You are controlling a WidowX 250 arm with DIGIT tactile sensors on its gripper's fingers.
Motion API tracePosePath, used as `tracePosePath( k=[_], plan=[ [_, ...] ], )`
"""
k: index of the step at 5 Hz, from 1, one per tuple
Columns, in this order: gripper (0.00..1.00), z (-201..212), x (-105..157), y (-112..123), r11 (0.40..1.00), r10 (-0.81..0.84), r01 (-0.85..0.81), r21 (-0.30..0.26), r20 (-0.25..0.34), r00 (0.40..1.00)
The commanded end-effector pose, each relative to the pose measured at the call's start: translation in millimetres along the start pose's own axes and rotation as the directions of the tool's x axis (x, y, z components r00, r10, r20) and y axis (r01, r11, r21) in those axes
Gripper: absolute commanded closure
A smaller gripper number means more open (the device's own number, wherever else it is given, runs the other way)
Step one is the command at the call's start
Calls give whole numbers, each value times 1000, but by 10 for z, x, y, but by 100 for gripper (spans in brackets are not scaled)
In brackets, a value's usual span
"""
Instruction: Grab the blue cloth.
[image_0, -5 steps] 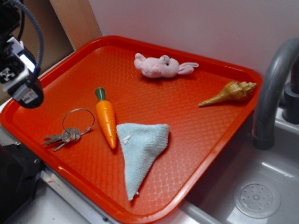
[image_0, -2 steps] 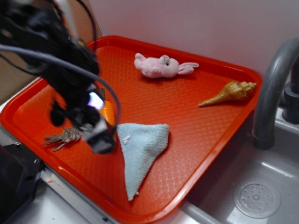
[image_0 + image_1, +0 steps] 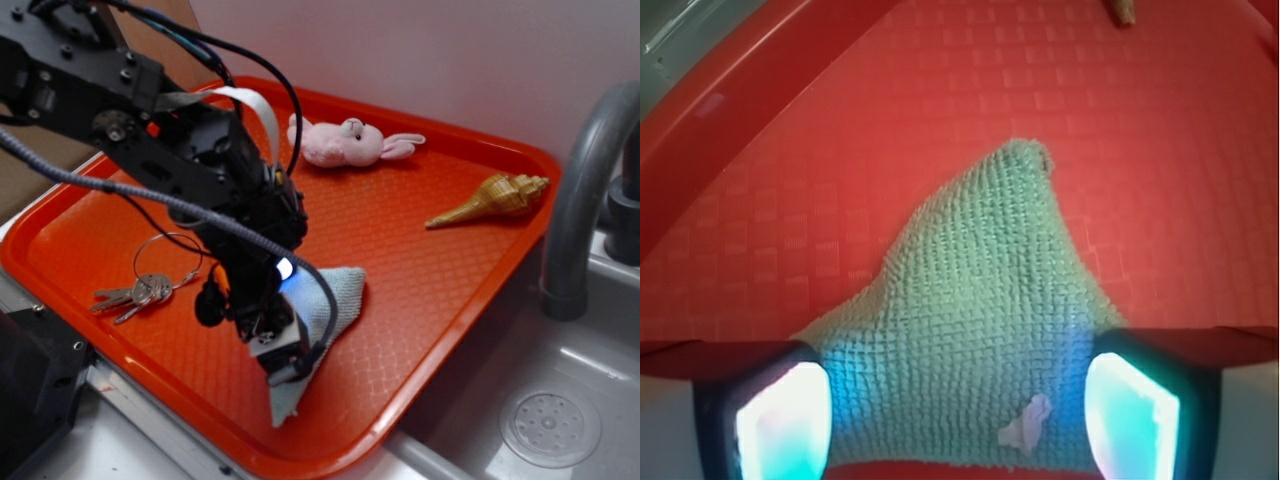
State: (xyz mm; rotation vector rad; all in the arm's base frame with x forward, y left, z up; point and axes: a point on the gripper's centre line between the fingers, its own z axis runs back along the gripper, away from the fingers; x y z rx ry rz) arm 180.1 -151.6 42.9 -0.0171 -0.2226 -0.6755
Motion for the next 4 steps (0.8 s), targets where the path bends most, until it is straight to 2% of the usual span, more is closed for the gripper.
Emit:
tracePosePath(
  k=[1,2,3,4],
  plan=[
    [0,98,83,311,991,82,-75,-113,63,995],
    [0,-69,101,235,984,42,-34,-176,42,998],
    [0,-139,100,46,979,-13,19,-202,28,1000],
    [0,-101,70,-196,972,-80,89,-217,47,996]
  ],
)
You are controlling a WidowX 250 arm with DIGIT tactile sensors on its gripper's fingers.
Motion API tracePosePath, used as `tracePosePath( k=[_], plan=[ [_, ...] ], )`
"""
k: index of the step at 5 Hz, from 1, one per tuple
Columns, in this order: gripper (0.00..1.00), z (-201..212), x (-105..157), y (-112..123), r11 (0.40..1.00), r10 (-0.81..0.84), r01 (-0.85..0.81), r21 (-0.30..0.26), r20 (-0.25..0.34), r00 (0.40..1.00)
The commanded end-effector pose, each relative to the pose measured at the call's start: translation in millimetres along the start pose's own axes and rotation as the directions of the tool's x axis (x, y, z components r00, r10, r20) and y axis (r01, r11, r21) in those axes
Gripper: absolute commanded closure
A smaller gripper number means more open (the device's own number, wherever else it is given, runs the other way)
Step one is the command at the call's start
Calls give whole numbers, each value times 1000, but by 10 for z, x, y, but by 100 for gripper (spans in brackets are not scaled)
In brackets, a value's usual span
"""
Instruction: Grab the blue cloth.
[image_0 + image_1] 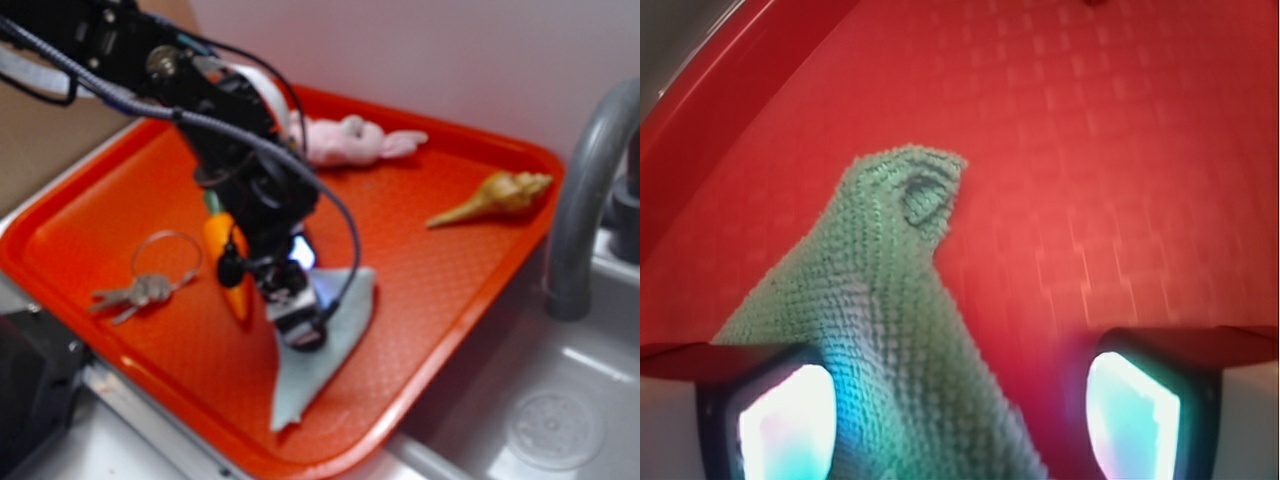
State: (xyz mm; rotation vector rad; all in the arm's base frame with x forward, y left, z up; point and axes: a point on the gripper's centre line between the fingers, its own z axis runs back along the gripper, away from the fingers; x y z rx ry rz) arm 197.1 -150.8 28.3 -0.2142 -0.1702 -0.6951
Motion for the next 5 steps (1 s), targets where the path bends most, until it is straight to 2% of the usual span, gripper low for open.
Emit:
tracePosePath(
  k=[1,2,3,4,5],
  plan=[
    [100,6,-35,-428,996,-87,87,-5,1,996],
    [100,-31,-41,-415,997,-76,76,15,-15,997],
    [100,48,-41,-221,998,31,-29,64,-36,999],
    [100,366,-112,293,946,263,-252,204,-30,964],
    [100,891,-277,743,850,485,-484,210,47,873]
  ],
)
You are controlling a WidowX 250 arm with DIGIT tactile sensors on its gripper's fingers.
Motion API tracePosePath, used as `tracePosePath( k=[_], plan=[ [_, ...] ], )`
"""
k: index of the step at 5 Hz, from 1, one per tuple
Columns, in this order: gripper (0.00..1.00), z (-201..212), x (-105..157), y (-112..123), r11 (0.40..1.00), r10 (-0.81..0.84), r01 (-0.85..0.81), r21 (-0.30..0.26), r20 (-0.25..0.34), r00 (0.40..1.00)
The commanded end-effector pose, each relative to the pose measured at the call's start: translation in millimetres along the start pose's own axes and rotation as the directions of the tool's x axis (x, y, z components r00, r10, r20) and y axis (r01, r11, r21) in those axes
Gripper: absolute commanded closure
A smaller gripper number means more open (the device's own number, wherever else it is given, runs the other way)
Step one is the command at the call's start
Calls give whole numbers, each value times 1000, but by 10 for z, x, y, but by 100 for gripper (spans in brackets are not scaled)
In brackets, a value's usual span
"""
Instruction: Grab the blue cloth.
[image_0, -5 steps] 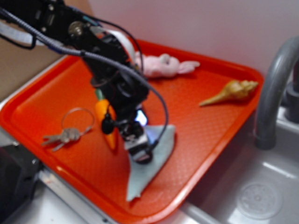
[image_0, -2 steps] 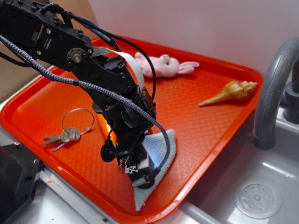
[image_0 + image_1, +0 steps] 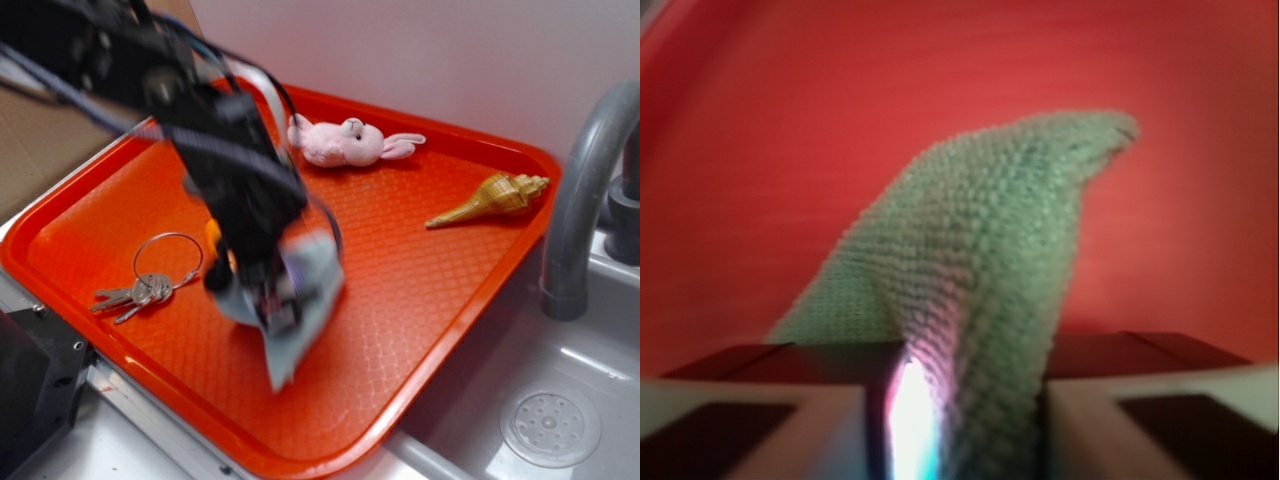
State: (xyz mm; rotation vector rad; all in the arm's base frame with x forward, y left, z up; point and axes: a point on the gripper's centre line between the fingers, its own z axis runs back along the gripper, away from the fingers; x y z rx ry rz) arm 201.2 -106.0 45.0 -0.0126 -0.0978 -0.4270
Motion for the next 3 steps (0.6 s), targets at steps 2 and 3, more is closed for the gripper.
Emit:
tracePosePath(
  k=[2,3],
  plan=[
    [100,1498,-399,1027,799,600,-593,-100,175,780],
    [100,1607,-318,922,828,556,-560,-38,196,808]
  ],
)
